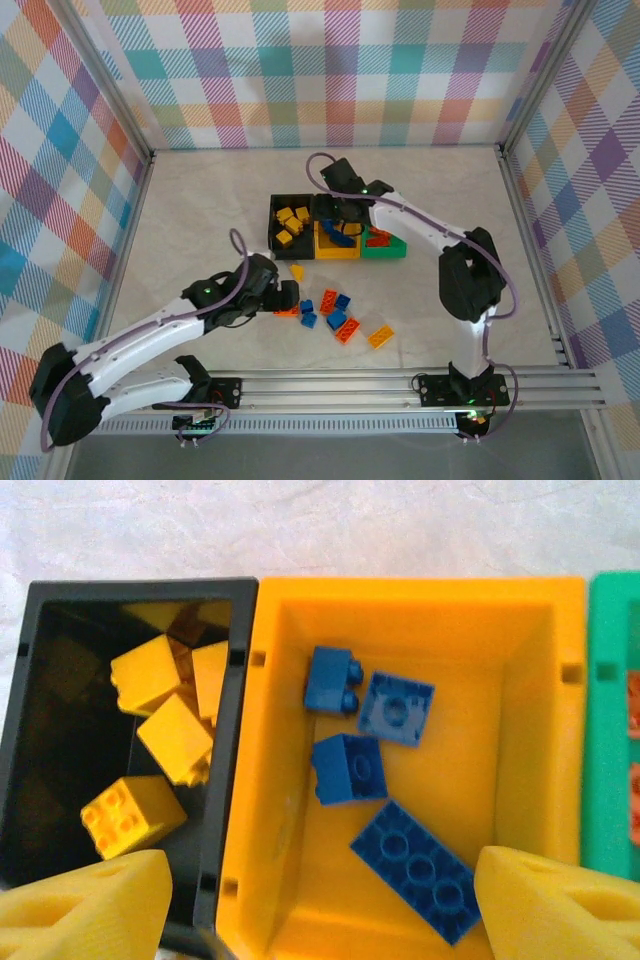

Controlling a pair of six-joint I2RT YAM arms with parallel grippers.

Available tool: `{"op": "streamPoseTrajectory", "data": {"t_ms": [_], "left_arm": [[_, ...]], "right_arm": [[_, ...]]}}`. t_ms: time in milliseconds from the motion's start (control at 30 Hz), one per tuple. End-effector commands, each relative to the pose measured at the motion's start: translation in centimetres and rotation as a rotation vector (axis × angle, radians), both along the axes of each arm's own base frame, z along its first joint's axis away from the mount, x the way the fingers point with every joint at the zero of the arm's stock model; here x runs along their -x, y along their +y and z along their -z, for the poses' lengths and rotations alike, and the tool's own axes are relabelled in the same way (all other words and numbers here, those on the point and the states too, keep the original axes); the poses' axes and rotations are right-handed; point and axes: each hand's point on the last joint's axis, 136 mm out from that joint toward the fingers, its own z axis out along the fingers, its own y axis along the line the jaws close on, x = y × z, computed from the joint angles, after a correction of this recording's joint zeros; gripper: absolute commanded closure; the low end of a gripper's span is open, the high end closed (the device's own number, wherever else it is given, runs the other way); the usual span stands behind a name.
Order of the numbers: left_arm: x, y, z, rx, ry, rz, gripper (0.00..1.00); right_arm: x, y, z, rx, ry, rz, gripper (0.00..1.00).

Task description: Sort the legos into containers by color

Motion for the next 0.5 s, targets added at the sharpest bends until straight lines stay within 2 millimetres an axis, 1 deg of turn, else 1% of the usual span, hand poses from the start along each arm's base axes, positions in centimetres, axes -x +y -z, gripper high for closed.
{"op": "streamPoseTrajectory", "data": {"t_ms": [0,67,133,233,333,467], "left_arm": [[-0.3,-2.6,-0.2,-0.019,-0.014,0.091,0.16],[-0.5,-3.8,0.6,-0.041,0.006,0.120,0.22],[-0.7,-4.7,1.4,-0.067,0.025,0.144,0.25],[-1.1,-5.5,2.6,-0.121,0.048,0.172,0.25],[-1.5,-5.7,3.9,-0.178,0.065,0.191,0.24],[-1.8,-6.7,4.7,-0.191,0.070,0.218,0.28]], "right_arm": [[2.2,-0.5,-2.1,-0.079,-0.017,-0.004,0.20],[3.5,-1.4,-1.6,-0.096,-0.004,0.005,0.20],[4.6,-2.3,-1.1,-0.099,0.007,0.016,0.20],[6.1,-3.5,-0.4,-0.099,0.020,0.027,0.19],[7.3,-4.5,-0.1,-0.098,0.023,0.039,0.19],[8.3,-5.5,0.0,-0.106,0.020,0.051,0.19]]}}
